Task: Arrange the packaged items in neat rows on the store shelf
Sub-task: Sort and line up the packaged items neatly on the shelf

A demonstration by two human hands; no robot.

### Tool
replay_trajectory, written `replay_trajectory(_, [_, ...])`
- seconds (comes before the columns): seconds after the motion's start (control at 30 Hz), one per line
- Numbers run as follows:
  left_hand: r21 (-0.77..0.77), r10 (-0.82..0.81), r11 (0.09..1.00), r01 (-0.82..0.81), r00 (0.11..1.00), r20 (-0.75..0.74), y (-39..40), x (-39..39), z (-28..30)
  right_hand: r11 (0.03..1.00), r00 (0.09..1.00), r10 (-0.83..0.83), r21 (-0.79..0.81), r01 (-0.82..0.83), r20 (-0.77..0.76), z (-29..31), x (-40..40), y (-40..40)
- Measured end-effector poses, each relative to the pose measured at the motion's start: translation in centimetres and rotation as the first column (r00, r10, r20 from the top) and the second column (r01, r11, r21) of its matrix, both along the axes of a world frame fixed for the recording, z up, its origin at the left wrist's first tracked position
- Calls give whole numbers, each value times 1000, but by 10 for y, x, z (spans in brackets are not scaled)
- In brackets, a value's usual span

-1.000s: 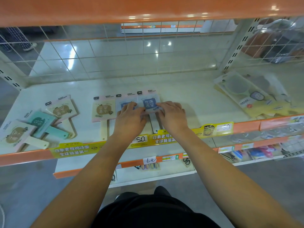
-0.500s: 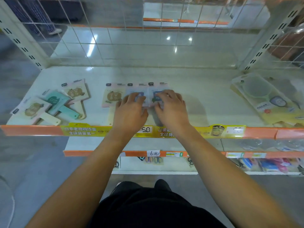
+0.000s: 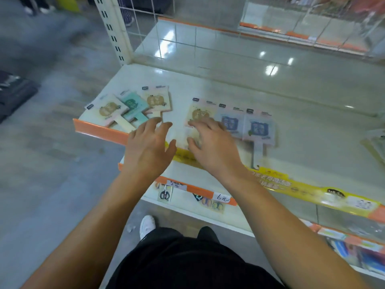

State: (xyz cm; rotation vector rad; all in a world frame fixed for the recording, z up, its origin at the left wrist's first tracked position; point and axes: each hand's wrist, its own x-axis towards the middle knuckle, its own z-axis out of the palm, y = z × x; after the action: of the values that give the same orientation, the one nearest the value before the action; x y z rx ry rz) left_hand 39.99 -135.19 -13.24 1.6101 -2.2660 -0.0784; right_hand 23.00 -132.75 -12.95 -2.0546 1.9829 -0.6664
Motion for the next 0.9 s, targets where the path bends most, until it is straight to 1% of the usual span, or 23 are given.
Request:
replay_trajectory(0.1, [12,23,1000,-23,999,-23,-11,29,-1,999,999,39,-8,-39,-12,3,28,-15])
replay_trajectory(0.27, [49,82,996,-80,996,-30,-43,83,-5,998,997,61,23,-60,-40,4,76,-48])
replay_trajectory(0.4, [62,76,995,-72,995,-62,-71,120,-5,996,996,64,73,-59,-69,6,114,-78])
replay_trajectory(0.47, [79,94,993,-88,993,-73,-86,137,-5,995,996,66,78,-61,-58,5,133,-92])
replay_trajectory(0.63, [129,111,987,-100,991,-80,-115,174,-6,997,996,74,27,-72,-41,-2,176,-119])
replay_trajectory(0.73, [131,113,986,-101,990,-85,-124,190,-6,994,995,97,49,-95,-35,-5,194,-130])
replay_trajectory(0.9, [157,139,980,-126,988,-74,-130,208,-7,988,988,135,86,-129,-73,-12,212,-147])
